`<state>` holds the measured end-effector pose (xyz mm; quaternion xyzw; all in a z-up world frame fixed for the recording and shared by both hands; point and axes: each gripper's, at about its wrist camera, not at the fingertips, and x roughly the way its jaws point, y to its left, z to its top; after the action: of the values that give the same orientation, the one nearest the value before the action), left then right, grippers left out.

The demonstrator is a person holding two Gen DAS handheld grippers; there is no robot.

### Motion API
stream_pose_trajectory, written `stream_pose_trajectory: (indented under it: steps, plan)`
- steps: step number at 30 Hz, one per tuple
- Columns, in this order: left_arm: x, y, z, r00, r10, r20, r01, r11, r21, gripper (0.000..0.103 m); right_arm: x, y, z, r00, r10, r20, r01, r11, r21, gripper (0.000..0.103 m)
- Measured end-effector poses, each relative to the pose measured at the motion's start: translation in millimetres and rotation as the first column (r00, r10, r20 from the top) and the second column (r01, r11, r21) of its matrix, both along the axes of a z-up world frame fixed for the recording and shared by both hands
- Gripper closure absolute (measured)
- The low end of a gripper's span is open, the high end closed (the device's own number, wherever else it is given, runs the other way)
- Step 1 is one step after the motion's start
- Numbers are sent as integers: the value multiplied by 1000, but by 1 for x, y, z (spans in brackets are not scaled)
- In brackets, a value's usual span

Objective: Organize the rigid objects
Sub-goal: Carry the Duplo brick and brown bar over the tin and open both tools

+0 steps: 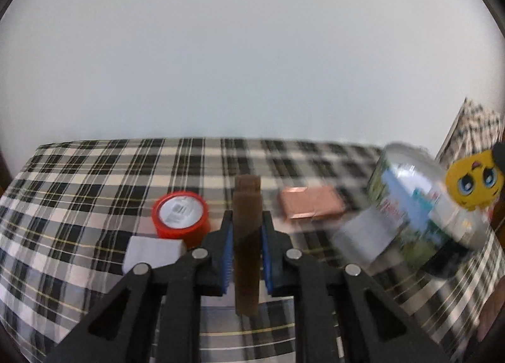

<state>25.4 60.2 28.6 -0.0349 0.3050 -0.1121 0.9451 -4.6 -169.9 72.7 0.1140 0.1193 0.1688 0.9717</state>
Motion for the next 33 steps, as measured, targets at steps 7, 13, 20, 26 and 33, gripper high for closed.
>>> stream_pose_trajectory:
  steps: [7, 13, 20, 26, 33]
  plan:
    - [-14, -47, 16, 996, -25, 81, 28, 999, -46, 89, -9, -19, 6, 995, -76, 65, 78, 997, -29, 69]
    - [-25, -86, 24, 989, -87, 124, 91, 995, -30, 89, -7, -47, 7, 987, -144, 74, 146, 989, -22, 69]
    - [-34, -105, 43, 976, -99, 195, 112, 992, -57, 89, -12, -76, 10, 967, -225, 122, 232, 972, -48, 69]
    - [-41, -124, 60, 961, -124, 248, 143, 988, -60, 89, -11, -103, 12, 950, -281, 134, 288, 957, -33, 69]
    - [-40, -165, 77, 944, -187, 271, 207, 977, -49, 89, -7, -136, 14, 934, -336, 124, 339, 941, -2, 69]
